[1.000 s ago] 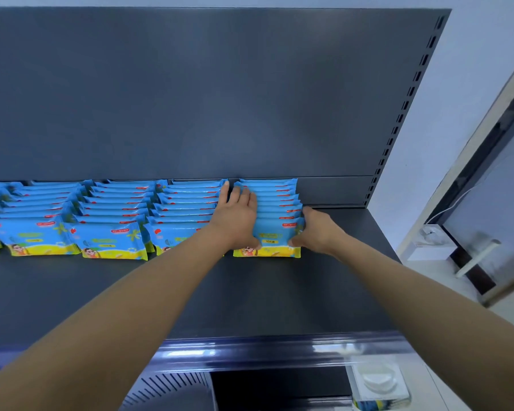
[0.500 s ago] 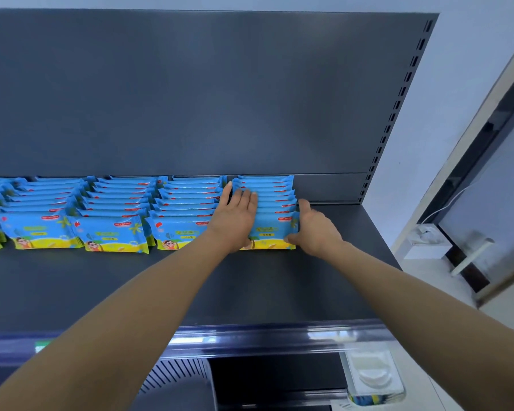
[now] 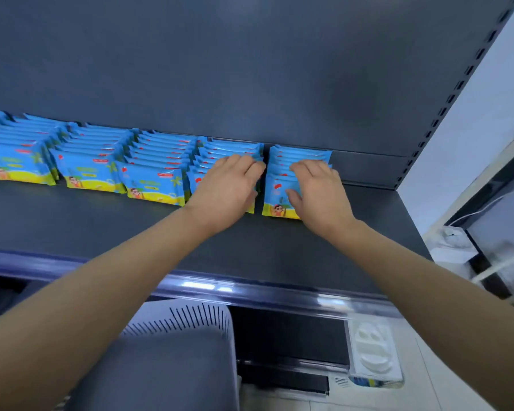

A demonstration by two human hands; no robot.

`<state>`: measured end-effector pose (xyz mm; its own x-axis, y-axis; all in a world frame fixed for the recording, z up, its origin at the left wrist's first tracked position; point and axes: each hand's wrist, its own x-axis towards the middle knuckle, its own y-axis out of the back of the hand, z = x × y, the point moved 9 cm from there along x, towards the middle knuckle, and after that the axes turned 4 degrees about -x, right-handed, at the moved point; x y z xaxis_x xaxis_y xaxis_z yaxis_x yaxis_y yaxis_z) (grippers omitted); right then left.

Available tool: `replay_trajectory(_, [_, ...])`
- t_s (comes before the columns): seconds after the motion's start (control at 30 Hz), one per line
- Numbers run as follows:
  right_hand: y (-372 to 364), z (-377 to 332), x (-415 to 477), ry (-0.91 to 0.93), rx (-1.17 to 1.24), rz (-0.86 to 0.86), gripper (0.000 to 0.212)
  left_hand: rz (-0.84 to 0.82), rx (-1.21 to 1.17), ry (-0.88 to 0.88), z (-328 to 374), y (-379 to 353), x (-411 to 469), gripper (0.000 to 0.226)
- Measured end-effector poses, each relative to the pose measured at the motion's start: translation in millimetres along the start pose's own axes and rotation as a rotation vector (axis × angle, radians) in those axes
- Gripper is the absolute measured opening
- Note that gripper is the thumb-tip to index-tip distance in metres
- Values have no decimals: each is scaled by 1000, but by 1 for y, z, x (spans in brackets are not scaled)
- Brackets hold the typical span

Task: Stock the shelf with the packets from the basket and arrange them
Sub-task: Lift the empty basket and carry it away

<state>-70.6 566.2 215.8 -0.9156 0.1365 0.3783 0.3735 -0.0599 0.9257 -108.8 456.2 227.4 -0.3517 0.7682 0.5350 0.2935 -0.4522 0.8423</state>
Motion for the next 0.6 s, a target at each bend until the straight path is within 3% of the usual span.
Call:
replay_trajectory(0.17, [12,-76,-22,119,42,50,42,32,-87,140,-43,41,-84,44])
replay_trajectory(0.27, [8,-121,-44,134,57,19,44,16,-262,326,-74,54,-149,48])
replay_trajectory(0.47, [-43,-191,-122,18,132,-196,49,-108,-469,795,-127,47,-320,49])
replay_trajectory(0.6, [-93,-195,-174,-133,117,-373,46,-239,-447,998,-138,26,-409,54])
